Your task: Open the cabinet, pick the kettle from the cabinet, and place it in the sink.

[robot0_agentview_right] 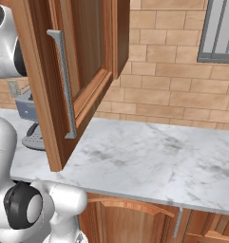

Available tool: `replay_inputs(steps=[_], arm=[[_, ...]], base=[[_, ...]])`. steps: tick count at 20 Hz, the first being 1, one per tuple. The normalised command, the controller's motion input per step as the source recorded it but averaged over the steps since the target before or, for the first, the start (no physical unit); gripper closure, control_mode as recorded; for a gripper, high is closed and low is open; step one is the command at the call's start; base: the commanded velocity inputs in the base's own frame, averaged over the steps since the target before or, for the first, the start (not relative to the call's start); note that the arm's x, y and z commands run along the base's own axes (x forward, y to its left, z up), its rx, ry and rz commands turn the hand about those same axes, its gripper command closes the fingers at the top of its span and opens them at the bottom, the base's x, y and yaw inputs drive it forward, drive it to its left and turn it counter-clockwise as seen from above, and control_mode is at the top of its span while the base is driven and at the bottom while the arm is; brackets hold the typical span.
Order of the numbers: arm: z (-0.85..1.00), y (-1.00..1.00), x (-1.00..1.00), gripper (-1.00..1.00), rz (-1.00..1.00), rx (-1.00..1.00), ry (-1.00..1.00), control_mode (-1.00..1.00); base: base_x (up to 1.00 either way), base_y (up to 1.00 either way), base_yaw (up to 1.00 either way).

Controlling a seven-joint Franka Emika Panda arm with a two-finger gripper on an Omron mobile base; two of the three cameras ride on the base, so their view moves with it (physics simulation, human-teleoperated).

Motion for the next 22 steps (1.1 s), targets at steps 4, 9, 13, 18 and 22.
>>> replay_inputs(steps=[4,9,13,18,22], arm=[[0.01,0.00,0.23,-1.00,-0.04,0.00,-0.04,-1.00],[-0.01,0.00,0.24,-1.00,-0.03,0.00,-0.01,-1.00],[-0.03,0.00,0.26,-1.00,-0.02,0.00,-0.05,-1.00],[-0.01,0.00,0.29,-1.00,-0.02,0.00,-0.04,-1.00],[0.00,0.00,0.34,-1.00,-0.01,0.00,0.00,-1.00]], base=[[0.00,0.00,0.00],[0.00,0.00,0.00],[0.00,0.00,0.00],[0.00,0.00,0.00],[0.00,0.00,0.00]])
